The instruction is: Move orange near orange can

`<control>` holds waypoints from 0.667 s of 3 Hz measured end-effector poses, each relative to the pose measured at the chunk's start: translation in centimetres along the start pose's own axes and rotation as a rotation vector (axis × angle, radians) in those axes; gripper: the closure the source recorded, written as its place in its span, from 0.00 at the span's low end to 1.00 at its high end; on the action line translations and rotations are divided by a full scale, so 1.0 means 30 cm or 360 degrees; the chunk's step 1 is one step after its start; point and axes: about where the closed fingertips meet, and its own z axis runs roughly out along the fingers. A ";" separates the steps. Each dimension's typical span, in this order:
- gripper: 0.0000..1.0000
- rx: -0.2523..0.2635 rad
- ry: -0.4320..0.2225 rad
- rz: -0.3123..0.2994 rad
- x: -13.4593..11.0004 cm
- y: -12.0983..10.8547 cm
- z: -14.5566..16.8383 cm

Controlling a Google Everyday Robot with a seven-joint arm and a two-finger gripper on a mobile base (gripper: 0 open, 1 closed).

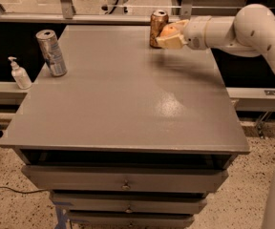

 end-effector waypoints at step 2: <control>0.81 0.0090 0.0100 -0.0006 0.102 -0.058 0.054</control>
Offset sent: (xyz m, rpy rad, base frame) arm 0.0332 -0.0263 -0.0401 -0.0742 0.0129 -0.1308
